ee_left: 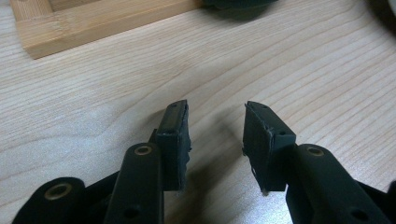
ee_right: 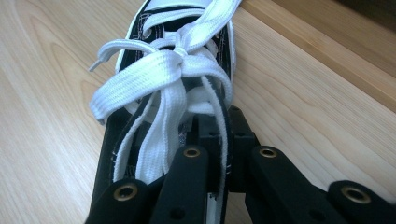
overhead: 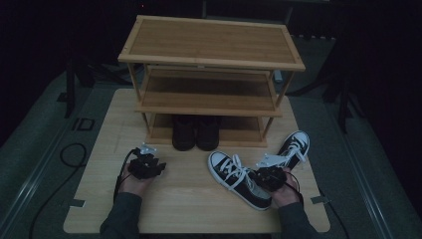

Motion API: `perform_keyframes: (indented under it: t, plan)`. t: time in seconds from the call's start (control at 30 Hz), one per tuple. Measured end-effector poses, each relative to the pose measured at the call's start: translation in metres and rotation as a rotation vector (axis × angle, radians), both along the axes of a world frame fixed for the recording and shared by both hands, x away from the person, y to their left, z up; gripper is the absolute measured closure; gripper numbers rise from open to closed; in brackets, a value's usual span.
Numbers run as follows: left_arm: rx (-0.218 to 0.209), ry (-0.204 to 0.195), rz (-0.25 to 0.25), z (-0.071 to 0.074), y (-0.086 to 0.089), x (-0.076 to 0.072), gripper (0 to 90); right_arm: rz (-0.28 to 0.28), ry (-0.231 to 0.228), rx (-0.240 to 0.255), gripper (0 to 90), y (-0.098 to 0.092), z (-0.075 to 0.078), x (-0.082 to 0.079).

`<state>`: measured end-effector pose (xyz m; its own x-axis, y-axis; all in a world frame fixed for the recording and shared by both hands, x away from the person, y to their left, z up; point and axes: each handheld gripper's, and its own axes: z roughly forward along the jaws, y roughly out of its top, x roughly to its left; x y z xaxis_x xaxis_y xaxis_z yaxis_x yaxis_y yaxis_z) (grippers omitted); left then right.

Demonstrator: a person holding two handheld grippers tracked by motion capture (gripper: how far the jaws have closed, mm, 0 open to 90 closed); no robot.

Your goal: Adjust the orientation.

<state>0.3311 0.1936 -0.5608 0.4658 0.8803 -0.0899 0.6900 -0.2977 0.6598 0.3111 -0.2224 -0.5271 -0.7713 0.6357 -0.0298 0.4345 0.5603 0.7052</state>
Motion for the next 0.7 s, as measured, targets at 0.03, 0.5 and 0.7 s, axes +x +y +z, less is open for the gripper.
perform_keyframes:
  t: [0.03,0.5,0.7]
  plan:
    - [0.001,0.000,0.000,0.000,0.000,0.000,60.8,0.005,0.002,-0.003,88.3,0.003,0.000,0.000]
    - [0.000,-0.006,0.000,0.000,0.000,-0.001,60.0,0.077,0.013,-0.053,77.8,0.000,0.022,-0.004]
    - [-0.002,-0.006,0.001,-0.001,0.000,-0.001,59.9,0.062,-0.010,-0.033,74.3,-0.009,0.032,-0.008]
